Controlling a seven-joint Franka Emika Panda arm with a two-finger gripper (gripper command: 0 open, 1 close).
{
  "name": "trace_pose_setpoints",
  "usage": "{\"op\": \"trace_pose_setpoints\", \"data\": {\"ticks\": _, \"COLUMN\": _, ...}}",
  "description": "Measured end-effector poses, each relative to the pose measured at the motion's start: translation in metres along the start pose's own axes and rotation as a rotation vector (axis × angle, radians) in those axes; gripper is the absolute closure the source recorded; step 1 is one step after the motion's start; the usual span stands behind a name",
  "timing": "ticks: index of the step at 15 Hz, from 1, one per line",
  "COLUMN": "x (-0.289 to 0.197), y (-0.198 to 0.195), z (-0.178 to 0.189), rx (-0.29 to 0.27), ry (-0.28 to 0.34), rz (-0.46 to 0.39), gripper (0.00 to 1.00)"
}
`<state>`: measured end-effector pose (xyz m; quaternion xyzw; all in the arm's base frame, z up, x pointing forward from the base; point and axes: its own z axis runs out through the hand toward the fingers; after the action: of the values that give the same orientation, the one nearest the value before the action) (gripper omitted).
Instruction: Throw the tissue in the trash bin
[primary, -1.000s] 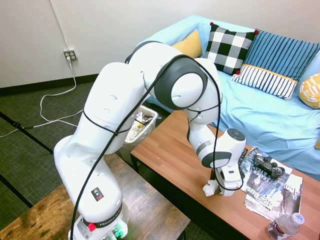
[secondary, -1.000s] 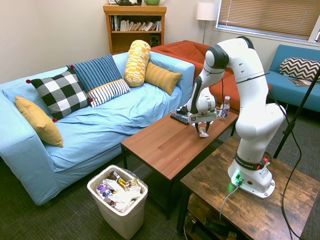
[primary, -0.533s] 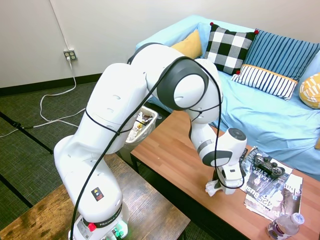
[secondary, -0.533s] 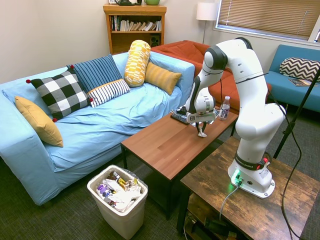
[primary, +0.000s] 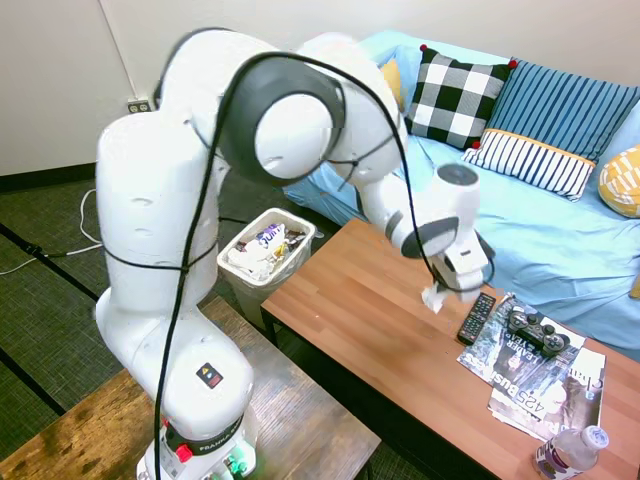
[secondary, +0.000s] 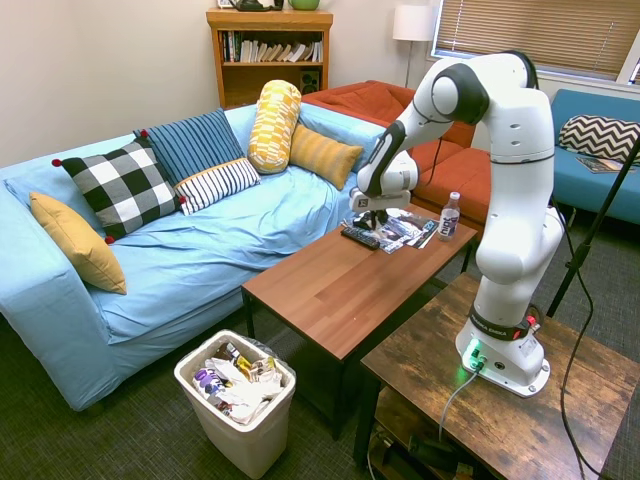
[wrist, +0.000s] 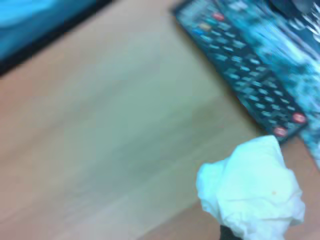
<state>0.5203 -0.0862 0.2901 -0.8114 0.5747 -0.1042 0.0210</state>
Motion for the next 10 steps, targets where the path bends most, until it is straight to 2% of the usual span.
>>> {"op": "trace_pose_setpoints", "data": {"ticks": 3, "x": -0.132, "y": -0.057, "z": -0.095, "rx": 0.060, "ry": 0.033, "rz": -0.163, "gripper": 1.00}}
{"op": "trace_pose_setpoints", "data": {"ticks": 5, "x": -0.244, "y": -0.074, "z": -0.132, "rx": 0.076, "ry": 0.018, "rz": -0.288, "gripper": 1.00}}
{"op": "trace_pose_setpoints", "data": {"ticks": 7, "x": -0.332, "y": -0.080, "z": -0.137, "rx": 0.066, "ry": -0.003, "rz": -0.394, "gripper": 1.00}}
{"op": "trace_pose_setpoints", "data": {"ticks": 10, "x": -0.426, "y": -0.088, "z": -0.115, "rx": 0.028, "ry": -0.022, "rz": -0.510, "gripper": 1.00}}
